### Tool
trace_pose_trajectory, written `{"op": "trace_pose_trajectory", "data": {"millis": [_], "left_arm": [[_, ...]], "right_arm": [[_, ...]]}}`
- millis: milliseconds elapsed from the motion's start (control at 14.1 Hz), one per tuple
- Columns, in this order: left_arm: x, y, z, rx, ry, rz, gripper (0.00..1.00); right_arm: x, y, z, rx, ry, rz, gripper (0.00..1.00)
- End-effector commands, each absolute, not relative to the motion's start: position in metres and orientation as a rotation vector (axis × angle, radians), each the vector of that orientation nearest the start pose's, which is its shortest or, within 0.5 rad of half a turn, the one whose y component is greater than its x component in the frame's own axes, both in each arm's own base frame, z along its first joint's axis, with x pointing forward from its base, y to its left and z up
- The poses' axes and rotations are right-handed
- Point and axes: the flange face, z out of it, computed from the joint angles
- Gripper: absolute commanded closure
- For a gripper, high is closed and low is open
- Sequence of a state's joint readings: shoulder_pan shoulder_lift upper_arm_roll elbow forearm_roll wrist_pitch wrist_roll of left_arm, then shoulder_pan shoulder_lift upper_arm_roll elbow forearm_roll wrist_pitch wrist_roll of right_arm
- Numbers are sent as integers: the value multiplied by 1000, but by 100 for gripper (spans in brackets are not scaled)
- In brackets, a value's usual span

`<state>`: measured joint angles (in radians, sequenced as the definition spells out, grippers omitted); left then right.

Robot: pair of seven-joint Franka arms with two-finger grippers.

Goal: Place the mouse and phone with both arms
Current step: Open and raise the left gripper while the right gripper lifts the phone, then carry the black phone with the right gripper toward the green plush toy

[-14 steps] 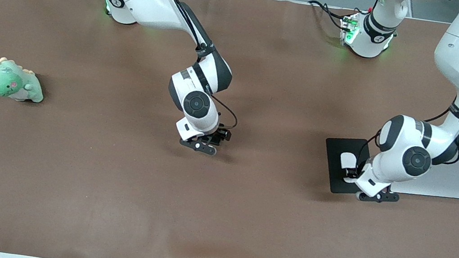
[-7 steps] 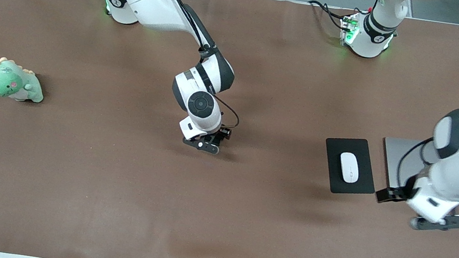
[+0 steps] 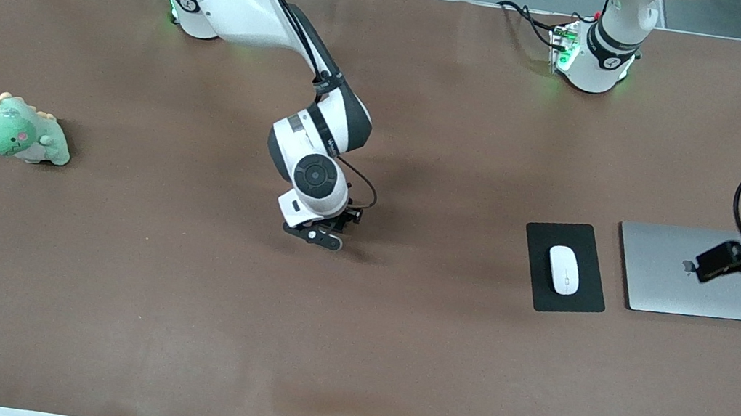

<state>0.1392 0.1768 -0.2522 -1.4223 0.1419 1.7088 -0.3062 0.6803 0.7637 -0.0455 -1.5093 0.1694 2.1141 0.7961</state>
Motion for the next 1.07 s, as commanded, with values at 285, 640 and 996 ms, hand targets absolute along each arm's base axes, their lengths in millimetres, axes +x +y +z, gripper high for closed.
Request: {"op": "trace_pose_trajectory", "data": {"millis": [285,640,996], "left_arm": [[565,-31,650,-3094,-123,-78,0],[523,-23,658,-3121,-127,-26,0],[523,-24,660,-3122,-141,-45,0]], "right_arm": [[580,325,285,-3093,491,385,100],[575,247,306,-3076,518,446,100],[564,159,317,-3047,421,471,100]]}}
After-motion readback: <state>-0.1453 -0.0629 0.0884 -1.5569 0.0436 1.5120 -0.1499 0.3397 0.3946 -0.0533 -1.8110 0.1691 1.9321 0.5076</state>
